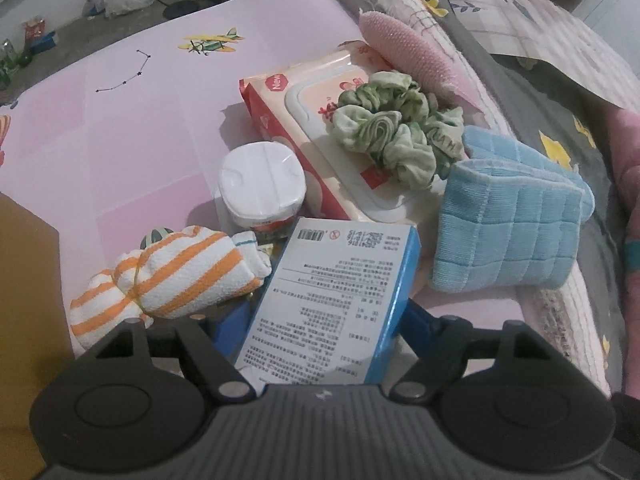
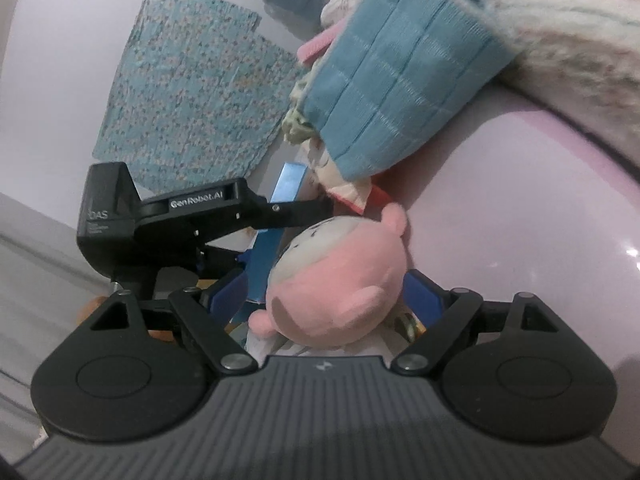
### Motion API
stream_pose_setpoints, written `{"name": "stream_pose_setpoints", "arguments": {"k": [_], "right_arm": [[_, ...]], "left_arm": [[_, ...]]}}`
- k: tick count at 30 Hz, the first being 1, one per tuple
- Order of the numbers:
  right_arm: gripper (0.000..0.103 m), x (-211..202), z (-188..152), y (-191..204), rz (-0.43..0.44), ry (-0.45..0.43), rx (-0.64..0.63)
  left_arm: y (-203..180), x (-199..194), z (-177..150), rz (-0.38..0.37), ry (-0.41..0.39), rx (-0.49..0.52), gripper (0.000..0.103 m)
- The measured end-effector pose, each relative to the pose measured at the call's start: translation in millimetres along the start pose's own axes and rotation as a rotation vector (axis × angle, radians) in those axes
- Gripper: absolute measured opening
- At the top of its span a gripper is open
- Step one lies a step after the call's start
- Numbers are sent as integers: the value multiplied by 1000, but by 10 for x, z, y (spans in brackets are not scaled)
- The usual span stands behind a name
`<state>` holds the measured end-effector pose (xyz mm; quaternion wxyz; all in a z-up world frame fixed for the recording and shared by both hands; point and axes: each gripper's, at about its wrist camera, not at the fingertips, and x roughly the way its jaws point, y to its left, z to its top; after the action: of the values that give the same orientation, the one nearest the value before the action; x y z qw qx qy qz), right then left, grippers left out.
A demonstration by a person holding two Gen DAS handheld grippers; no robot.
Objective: Organize soft objects
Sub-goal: 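Grasp the pink plush doll with the right gripper while the left gripper grasps the blue box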
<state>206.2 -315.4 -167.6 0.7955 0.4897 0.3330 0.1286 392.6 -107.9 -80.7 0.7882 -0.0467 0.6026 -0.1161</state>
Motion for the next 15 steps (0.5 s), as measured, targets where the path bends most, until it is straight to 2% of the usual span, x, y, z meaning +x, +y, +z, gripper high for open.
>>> {"name": "stream_pose_setpoints", "arguments": {"k": [5, 6, 8, 12, 15], "right_arm": [[87, 156, -16, 44, 5, 16, -29], [85, 175, -17, 46, 0, 21, -40], [63, 209, -28, 51, -21, 25, -49], [61, 188, -61, -34, 5, 28, -7], [59, 159, -86, -33, 4, 12, 0]], "left_arm": [[-5, -44, -25, 1, -14, -16, 76], [-15, -66, -36, 0, -18, -13, 76], [-26, -98, -46, 3, -28, -8, 71], [-37, -176, -79, -33, -32, -12, 71], [-66, -218, -109, -25, -39, -1, 70]]}}
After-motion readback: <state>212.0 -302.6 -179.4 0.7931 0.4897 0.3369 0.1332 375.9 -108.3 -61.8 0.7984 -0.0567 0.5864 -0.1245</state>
